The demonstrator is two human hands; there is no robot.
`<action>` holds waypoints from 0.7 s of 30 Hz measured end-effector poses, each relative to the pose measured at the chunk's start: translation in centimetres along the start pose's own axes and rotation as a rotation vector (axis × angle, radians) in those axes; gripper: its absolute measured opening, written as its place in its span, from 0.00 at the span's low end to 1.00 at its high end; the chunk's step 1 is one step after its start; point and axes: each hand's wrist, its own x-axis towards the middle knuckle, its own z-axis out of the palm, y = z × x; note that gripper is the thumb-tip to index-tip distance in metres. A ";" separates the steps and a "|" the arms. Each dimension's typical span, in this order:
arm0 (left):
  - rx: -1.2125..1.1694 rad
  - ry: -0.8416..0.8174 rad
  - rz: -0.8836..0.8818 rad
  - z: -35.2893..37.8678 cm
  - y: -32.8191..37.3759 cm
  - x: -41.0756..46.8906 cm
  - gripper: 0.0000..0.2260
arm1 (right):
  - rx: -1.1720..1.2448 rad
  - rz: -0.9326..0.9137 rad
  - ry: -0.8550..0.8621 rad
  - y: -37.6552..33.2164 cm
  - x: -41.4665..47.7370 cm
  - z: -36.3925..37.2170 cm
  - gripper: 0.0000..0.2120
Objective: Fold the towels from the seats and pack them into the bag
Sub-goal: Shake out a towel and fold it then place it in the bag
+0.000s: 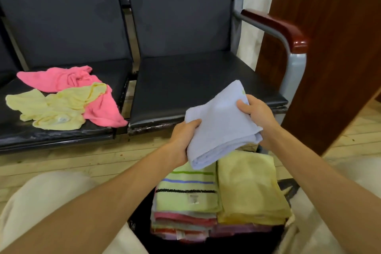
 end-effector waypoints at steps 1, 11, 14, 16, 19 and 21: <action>0.071 0.056 0.040 0.4 -0.5 0.3 0.13 | -0.103 0.006 0.018 1.1 -0.2 -1.0 0.09; 0.380 -0.071 0.041 6.4 -7.7 3.6 0.17 | -0.408 0.078 0.127 11.2 -2.3 -7.9 0.05; 0.432 -0.136 -0.053 6.2 -9.4 4.4 0.17 | -0.565 0.153 0.059 14.2 -2.9 -8.2 0.08; 0.492 -0.202 -0.138 5.7 -10.3 4.6 0.17 | -0.610 0.222 0.010 16.2 -3.4 -8.1 0.12; 0.669 -0.255 -0.208 4.8 -11.5 4.9 0.22 | -0.680 0.337 -0.113 18.6 -3.8 -8.0 0.08; 0.769 -0.248 -0.211 4.1 -12.0 5.2 0.24 | -0.707 0.371 -0.153 19.2 -3.8 -7.8 0.07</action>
